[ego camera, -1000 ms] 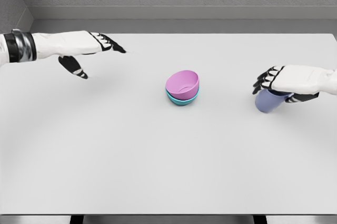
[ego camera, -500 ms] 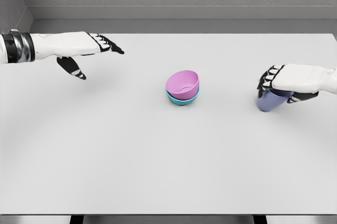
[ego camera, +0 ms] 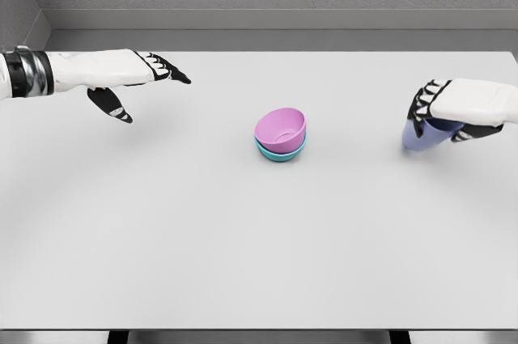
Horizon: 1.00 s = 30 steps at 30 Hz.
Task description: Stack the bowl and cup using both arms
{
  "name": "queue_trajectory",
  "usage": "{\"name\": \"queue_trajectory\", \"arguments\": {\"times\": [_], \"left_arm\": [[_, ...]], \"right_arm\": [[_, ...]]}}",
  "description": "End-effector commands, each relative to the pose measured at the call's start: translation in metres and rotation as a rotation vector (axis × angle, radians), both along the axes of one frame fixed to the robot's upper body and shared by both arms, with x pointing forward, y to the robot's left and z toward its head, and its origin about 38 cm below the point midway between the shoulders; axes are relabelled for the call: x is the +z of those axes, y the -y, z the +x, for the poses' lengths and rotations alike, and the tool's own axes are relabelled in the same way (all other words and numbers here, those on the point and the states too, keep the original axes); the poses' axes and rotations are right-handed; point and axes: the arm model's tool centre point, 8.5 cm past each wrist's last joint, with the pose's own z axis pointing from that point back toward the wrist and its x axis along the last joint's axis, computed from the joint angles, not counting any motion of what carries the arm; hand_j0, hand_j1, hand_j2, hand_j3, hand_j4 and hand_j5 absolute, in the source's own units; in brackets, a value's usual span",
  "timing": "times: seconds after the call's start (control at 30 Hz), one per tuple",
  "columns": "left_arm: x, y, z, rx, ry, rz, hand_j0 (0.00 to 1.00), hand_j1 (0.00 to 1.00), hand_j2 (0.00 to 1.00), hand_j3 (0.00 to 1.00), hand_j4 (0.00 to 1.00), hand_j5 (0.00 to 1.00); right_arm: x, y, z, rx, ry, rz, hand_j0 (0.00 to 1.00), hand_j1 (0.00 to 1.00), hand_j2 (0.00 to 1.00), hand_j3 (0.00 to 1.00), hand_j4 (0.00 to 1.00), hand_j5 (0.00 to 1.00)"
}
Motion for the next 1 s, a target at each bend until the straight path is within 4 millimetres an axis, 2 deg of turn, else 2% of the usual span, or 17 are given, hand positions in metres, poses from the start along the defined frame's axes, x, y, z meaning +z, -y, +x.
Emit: {"name": "queue_trajectory", "arguments": {"times": [0.0,0.07,0.2,0.5,0.67,0.8,0.97], "left_arm": [[0.001,0.000,0.000,0.003,-0.001,-0.006,1.00,1.00,1.00,1.00,1.00,1.00],[0.001,-0.001,0.000,0.005,-0.001,-0.005,1.00,1.00,1.00,1.00,1.00,1.00],[0.001,-0.001,0.000,0.005,0.000,-0.006,1.00,1.00,1.00,1.00,1.00,1.00],[0.000,-0.001,0.000,0.004,-0.002,-0.003,1.00,1.00,1.00,1.00,1.00,1.00],[0.000,0.000,0.000,0.001,-0.003,-0.004,1.00,1.00,1.00,1.00,1.00,1.00],[-0.001,0.001,0.000,0.001,-0.004,-0.003,1.00,1.00,1.00,1.00,1.00,1.00],[-0.001,0.001,0.000,0.001,-0.004,-0.003,1.00,1.00,1.00,1.00,1.00,1.00]], "right_arm": [[0.004,0.000,0.001,-0.004,0.012,0.015,0.38,0.38,0.38,0.38,0.38,0.38],[0.014,0.003,0.003,-0.014,0.038,0.029,0.37,0.37,0.37,0.37,0.37,0.37],[0.016,-0.001,0.005,-0.010,0.048,0.042,0.36,0.36,0.36,0.36,0.36,0.36],[0.029,-0.022,0.010,0.036,0.070,0.127,0.36,0.36,0.36,0.36,0.36,0.36],[0.045,-0.032,0.015,0.062,0.112,0.139,0.37,0.37,0.37,0.37,0.37,0.37],[0.055,-0.052,0.012,0.118,0.141,0.149,0.37,0.37,0.37,0.37,0.37,0.37],[0.054,-0.076,0.017,0.170,0.141,0.169,0.37,0.37,0.37,0.37,0.37,0.37]]}}
